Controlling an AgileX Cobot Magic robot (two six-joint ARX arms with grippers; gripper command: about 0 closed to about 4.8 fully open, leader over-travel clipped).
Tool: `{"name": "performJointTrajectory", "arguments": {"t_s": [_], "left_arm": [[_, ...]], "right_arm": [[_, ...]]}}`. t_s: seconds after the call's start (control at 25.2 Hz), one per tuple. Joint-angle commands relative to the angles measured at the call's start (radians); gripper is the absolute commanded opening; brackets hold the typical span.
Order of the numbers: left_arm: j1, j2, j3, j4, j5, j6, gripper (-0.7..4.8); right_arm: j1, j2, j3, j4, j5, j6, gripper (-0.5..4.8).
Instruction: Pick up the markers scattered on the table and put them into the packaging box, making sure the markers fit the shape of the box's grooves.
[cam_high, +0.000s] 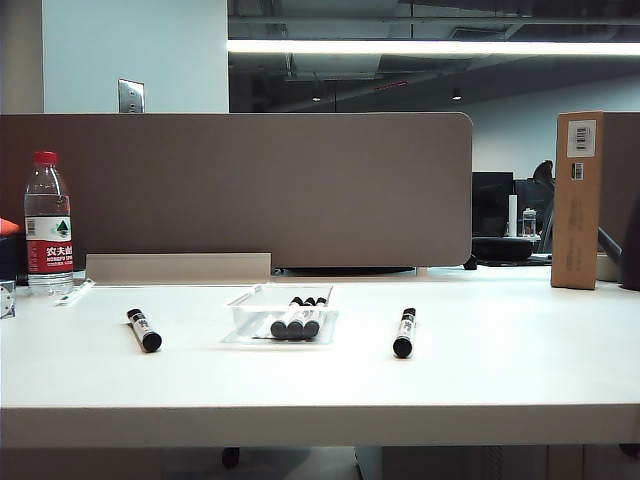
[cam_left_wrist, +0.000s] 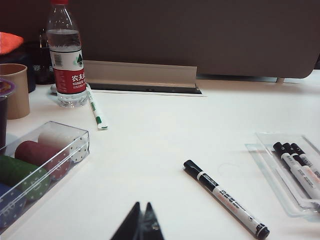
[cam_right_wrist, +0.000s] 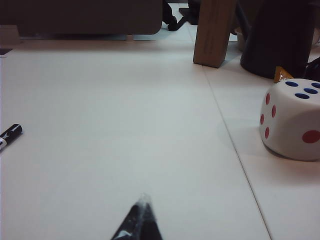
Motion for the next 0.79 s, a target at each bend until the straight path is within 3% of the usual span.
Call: {"name": "performJointTrajectory", "arguments": {"t_s": [0.04,0.36,0.44,0.48,0.6,0.63,0.79], "left_arm": [[-0.001,0.0,0.005,0.012,0.003,0.003,-0.02],[-0.001,0.0,0.005,0.011,0.006,0.0,-0.02],[-0.001,0.0,0.005,0.018,0.034,-0.047,-0.02],[-0.001,0.0,0.005,0.031,0.048,-0.095,-0.02],[-0.001,0.0,0.005,0.127,0.046,-0.345,-0.03],[-0.001,0.0,0.008,0.179,0.016,-0.535,-0.03],[-0.002,0.001,0.035,0.187,0.0,-0.723,-0.03]], "right_arm": [[0.0,-0.001,-0.005,0.018,0.0,0.003,-0.03],[0.0,-0.001,-0.005,0.014,-0.001,0.008,-0.03],[0.0,-0.001,-0.004,0.045,-0.022,0.163,-0.04],[0.0,-0.001,-0.004,0.081,-0.032,0.232,-0.04],[0.001,-0.001,-0.004,0.256,-0.067,0.436,-0.05],[0.001,0.001,-0.003,0.378,-0.048,0.549,-0.05],[0.001,0.006,0.05,0.369,0.043,0.8,-0.05]]}}
